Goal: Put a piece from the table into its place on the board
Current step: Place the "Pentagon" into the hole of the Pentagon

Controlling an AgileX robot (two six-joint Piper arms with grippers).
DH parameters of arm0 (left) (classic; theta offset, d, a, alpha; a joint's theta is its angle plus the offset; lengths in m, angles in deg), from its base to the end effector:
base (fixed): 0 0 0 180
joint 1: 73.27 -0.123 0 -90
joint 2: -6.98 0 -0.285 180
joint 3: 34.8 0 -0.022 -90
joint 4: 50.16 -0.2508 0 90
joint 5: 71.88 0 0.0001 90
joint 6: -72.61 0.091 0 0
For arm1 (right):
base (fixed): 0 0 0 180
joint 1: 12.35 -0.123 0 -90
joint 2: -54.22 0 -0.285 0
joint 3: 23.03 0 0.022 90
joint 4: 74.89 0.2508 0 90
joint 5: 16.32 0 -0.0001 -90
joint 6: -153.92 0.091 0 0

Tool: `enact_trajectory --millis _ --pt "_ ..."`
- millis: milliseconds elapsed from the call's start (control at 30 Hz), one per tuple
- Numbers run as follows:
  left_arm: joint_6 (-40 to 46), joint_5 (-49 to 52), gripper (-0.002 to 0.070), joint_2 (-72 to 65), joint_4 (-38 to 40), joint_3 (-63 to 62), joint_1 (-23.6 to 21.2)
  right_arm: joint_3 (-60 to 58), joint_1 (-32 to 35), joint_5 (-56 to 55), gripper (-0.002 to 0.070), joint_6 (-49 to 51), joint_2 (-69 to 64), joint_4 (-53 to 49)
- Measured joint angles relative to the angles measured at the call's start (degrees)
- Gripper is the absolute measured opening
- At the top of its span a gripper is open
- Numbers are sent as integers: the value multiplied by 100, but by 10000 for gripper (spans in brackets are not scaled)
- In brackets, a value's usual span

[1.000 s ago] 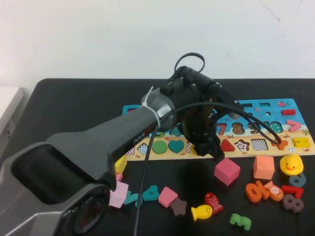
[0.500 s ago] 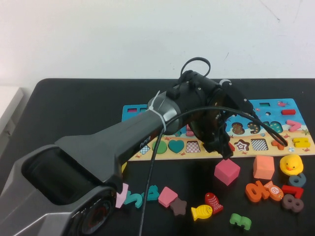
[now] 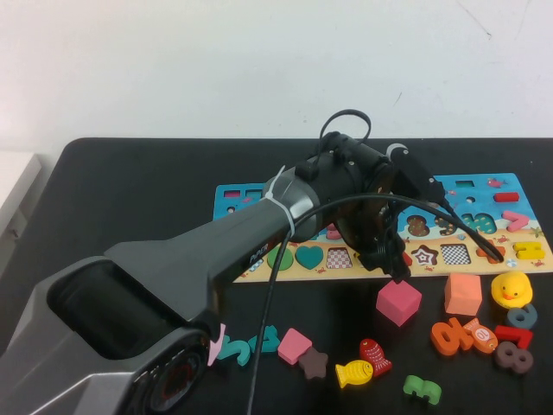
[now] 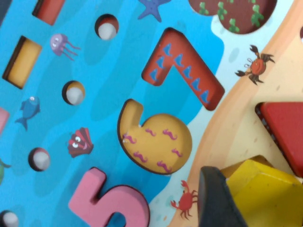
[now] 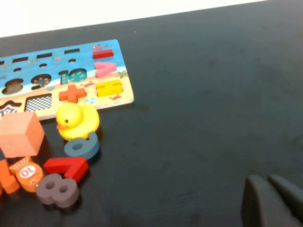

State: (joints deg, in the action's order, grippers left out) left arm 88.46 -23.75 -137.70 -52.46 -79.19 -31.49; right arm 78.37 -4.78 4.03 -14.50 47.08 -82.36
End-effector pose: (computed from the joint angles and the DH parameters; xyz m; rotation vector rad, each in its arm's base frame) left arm 0.3976 -0.3516 0.1871 1.2710 2.2612 -0.1172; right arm 0.0521 -0.0111 0.1739 0.2269 1.8353 -0.0783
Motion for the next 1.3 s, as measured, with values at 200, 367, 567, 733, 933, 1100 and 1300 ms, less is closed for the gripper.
enact_trajectory --millis 200,367,567,733,933,1100,1300 --pt "4 -78 310 -8 -44 0 1 0 0 0 18 0 0 0" --pt "13 -78 310 -8 -58 0 1 0 0 0 19 0 0 0" --pt "13 -78 322 -8 -60 0 1 0 0 0 19 0 0 0" --pt "29 -31 378 -8 -70 0 1 0 0 0 19 0 0 0" --pt "29 -26 386 -8 -104 0 1 0 0 0 19 0 0 0" --pt "29 12 385 -8 -281 0 1 0 0 0 19 0 0 -9" --pt "29 129 357 41 -374 0 57 0 0 0 19 0 0 -9"
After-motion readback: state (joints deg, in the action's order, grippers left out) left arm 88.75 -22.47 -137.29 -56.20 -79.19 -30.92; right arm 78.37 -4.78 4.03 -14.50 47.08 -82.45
